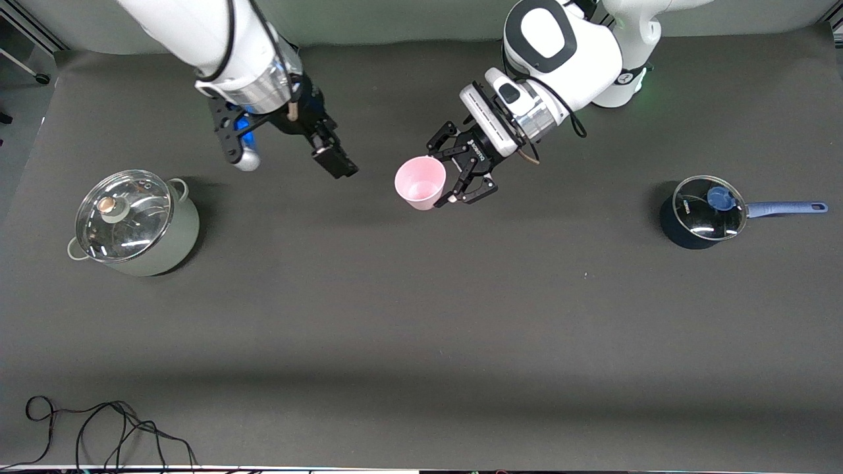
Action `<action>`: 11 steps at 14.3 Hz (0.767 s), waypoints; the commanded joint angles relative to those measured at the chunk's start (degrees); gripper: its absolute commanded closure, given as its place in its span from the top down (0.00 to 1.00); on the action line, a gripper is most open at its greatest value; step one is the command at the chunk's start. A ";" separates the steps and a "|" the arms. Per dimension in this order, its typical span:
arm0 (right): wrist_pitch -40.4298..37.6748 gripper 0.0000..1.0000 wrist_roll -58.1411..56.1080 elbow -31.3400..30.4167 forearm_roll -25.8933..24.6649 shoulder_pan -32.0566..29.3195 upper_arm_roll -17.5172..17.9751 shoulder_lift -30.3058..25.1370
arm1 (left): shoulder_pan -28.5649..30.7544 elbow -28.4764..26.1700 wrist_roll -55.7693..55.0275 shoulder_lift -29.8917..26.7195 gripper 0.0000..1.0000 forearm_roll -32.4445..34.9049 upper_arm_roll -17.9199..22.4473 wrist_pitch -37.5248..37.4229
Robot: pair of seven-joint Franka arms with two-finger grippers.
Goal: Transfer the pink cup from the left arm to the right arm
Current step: 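Reach the right gripper to the cup rim beside the left gripper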
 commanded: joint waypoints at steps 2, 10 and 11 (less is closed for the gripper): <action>2.22 0.99 8.48 3.15 1.22 4.32 -0.63 3.14 | -0.07 0.43 -0.73 -0.83 0.16 -1.06 0.07 0.68; 4.42 0.99 9.56 9.48 0.43 8.20 -0.80 9.56 | -0.07 0.96 -1.26 -0.57 0.16 -1.06 0.16 0.77; 4.51 0.99 9.47 9.40 0.34 8.20 -0.80 9.74 | -0.07 0.96 -1.26 -0.57 0.16 -1.15 0.16 0.77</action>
